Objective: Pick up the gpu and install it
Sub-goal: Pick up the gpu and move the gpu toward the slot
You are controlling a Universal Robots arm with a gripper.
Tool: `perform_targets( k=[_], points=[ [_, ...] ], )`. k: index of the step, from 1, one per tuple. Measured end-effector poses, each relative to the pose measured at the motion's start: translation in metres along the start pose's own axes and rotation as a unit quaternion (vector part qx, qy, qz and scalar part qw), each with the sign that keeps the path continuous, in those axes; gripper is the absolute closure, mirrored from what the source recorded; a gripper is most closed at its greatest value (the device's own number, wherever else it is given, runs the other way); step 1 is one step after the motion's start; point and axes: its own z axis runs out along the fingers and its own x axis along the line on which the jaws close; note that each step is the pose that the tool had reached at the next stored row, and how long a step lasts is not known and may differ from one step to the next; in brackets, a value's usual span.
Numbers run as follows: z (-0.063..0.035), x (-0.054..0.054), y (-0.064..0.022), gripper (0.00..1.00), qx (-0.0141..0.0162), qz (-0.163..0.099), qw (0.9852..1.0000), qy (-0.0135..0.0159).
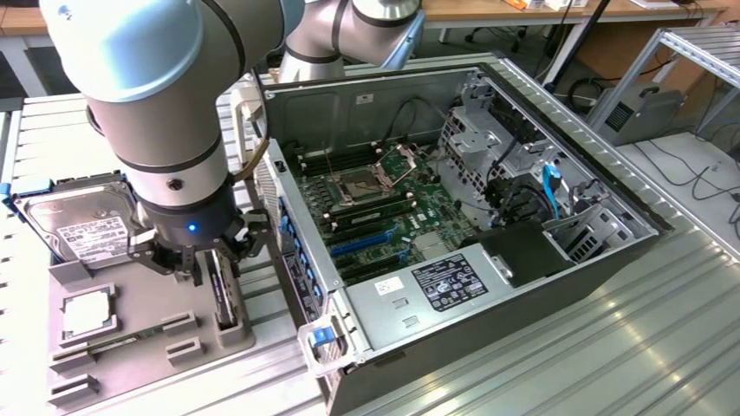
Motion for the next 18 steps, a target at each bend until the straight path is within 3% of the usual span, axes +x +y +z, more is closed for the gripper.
perform_targets(
  k=[17,18],
  points=[
    [0.0,0.0005,-0.0001,0.53,0.0,0.0,1.0,0.0],
    [0.0,0.0005,0.0,0.61,0.0,0.0,1.0,0.0]
  ],
)
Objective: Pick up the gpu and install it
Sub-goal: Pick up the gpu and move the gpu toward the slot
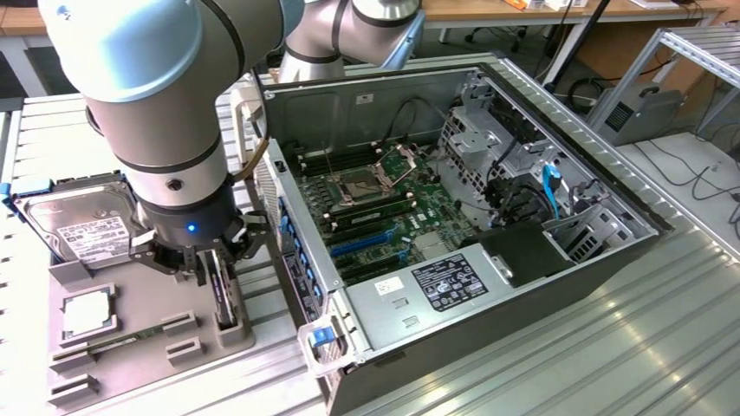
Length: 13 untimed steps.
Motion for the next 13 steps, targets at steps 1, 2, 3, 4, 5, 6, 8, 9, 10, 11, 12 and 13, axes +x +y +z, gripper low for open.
perform_targets(
  k=[1,2,3,4,5,6,8,9,10,11,12,13],
  points=[
    [0.0,0.0,0.0,0.61,0.0,0.0,1.0,0.0],
    [0.0,0.0,0.0,0.61,0.0,0.0,1.0,0.0],
    [0.0,0.0,0.0,0.61,0.0,0.0,1.0,0.0],
    [0.0,0.0,0.0,0.61,0.0,0.0,1.0,0.0],
    [0.0,0.0,0.0,0.61,0.0,0.0,1.0,0.0],
    [0.0,0.0,0.0,0.61,0.0,0.0,1.0,0.0],
    [0.0,0.0,0.0,0.61,0.0,0.0,1.0,0.0],
    [0.0,0.0,0.0,0.61,0.0,0.0,1.0,0.0],
    [0.0,0.0,0.0,0.61,0.0,0.0,1.0,0.0],
    [0.0,0.0,0.0,0.61,0.0,0.0,1.0,0.0],
    [0.0,0.0,0.0,0.61,0.0,0.0,1.0,0.0],
    [0.0,0.0,0.0,0.61,0.0,0.0,1.0,0.0]
  ],
)
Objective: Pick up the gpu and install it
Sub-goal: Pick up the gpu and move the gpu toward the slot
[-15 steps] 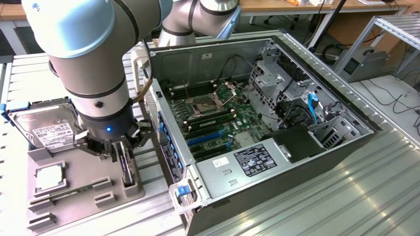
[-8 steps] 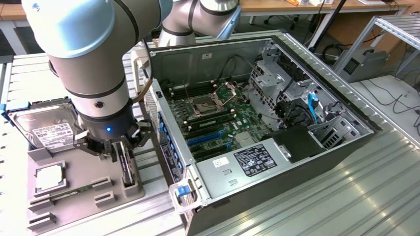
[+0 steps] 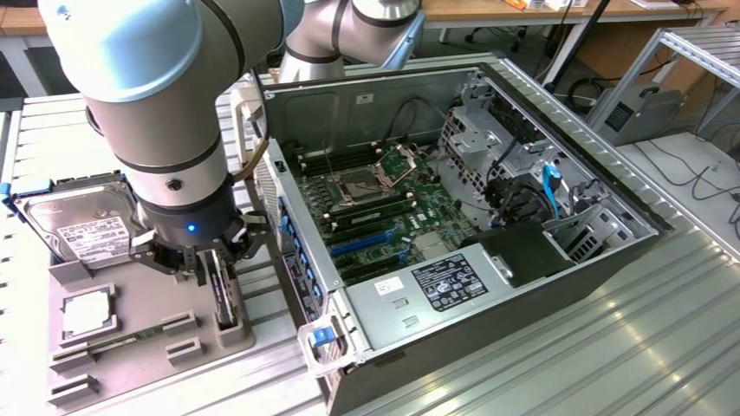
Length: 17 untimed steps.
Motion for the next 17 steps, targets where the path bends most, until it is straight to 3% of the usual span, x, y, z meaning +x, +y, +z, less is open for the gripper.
perform_targets(
  k=[4,8,17],
  points=[
    [0.0,0.0,0.0,0.61,0.0,0.0,1.0,0.0],
    [0.0,0.0,0.0,0.73,0.0,0.0,1.0,0.0],
    [0.0,0.0,0.0,0.73,0.0,0.0,1.0,0.0]
  ],
)
